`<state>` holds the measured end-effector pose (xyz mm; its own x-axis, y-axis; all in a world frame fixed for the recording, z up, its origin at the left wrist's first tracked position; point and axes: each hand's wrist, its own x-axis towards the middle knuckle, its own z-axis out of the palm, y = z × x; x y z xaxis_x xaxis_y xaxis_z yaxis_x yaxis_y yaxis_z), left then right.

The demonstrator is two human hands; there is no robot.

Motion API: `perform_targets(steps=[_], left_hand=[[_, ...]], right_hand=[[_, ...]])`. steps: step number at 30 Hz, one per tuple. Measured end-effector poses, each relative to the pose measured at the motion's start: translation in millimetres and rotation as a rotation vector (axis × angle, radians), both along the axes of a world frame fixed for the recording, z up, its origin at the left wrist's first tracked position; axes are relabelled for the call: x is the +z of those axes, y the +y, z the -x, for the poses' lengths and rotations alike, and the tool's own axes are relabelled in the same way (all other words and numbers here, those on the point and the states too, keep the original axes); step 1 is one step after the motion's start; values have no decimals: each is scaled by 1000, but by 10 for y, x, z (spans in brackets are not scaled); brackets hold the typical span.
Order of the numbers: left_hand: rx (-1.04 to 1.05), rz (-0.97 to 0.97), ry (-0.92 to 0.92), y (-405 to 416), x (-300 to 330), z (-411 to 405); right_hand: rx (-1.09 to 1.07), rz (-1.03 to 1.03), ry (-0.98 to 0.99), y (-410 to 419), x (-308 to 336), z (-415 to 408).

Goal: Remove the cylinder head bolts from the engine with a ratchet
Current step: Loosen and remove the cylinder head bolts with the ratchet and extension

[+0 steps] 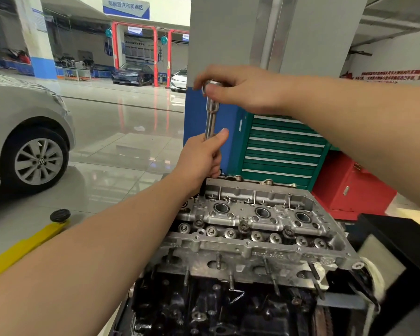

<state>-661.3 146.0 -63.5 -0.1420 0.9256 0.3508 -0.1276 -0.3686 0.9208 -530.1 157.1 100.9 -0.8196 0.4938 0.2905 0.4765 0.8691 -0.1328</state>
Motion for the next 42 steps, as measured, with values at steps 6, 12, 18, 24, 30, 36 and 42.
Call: perform_targets(steps=[6, 12, 18, 24, 30, 36, 42], left_hand=[[98, -65, 121, -11, -37, 37], [39, -27, 41, -92, 18, 47], [-24, 9, 72, -75, 70, 20], [161, -61, 160, -78, 13, 13], [42, 15, 8, -124, 61, 21], [50, 6, 95, -85, 49, -4], [202, -37, 86, -97, 21, 20]], right_hand=[[-331, -477, -115, -122, -98, 83], [-378, -781, -74, -260, -147, 388], [-55, -38, -24, -20, -78, -4], [-543, -831, -99, -159, -179, 280], [-184, -514, 99, 18, -175, 256], [-190, -352, 124, 67, -243, 77], [-463, -958, -20, -266, -222, 451]])
